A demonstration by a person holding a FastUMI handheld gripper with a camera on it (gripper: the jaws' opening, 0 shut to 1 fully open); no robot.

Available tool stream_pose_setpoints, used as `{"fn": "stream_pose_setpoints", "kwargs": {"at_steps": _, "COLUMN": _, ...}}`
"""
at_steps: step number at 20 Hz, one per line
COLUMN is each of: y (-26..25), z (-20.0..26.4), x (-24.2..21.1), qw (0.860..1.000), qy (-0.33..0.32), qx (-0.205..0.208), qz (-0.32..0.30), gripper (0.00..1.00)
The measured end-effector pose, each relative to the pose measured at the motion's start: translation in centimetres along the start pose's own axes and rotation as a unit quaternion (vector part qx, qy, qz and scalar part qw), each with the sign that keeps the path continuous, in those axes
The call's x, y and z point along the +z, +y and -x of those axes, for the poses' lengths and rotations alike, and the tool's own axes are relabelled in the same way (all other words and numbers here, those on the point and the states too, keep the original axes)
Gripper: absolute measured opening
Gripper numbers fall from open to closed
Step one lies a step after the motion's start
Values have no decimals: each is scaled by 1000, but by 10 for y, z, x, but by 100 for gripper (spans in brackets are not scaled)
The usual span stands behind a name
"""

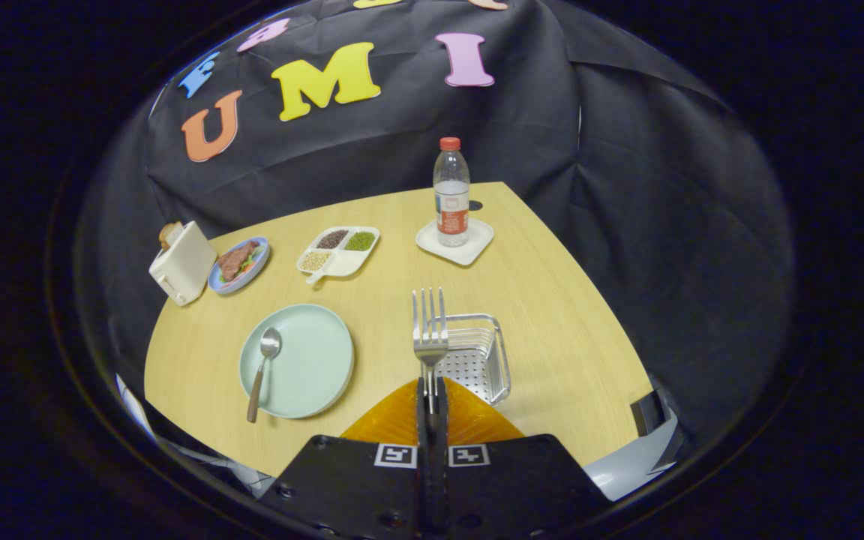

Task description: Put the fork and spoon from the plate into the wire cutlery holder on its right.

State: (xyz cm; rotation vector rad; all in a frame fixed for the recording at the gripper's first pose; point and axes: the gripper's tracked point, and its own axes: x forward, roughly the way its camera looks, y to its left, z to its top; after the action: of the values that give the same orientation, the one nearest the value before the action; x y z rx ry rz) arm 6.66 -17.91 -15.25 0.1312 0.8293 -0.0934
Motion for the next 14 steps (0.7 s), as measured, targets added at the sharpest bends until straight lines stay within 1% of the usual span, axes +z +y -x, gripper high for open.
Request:
{"fn": "stream_pose_setpoints", "kwargs": {"at_steps": 7, "y": -16, "z": -10, "x": -7, "qw": 999, "qy": 31, "qx": -5, "qz": -9, "gripper": 1}}
{"fn": "stream_pose_setpoints", "kwargs": {"at_steps": 8, "y": -18, "z": -11, "x": -7, "qw": 999, "qy": 31, "qx": -10, "qz": -8, "gripper": 1}}
{"fn": "stream_pose_setpoints", "kwargs": {"at_steps": 10, "y": -16, "z": -11, "x": -6, "qw": 1000, "qy": 26, "qx": -7, "qz": -8, "gripper": 2}}
{"fn": "stream_pose_setpoints", "kwargs": {"at_steps": 11, "y": -16, "z": -10, "x": -5, "qw": 1000, "qy": 25, "qx": -7, "qz": -7, "gripper": 5}}
{"fn": "stream_pose_setpoints", "kwargs": {"at_steps": 12, "y": -16, "z": -9, "x": -5, "qw": 1000, "qy": 22, "qx": -9, "qz": -7, "gripper": 5}}
{"fn": "stream_pose_setpoints", "kwargs": {"at_steps": 14, "y": -15, "z": -6, "x": 4, "qw": 1000, "qy": 2, "qx": -11, "qz": -8, "gripper": 5}}
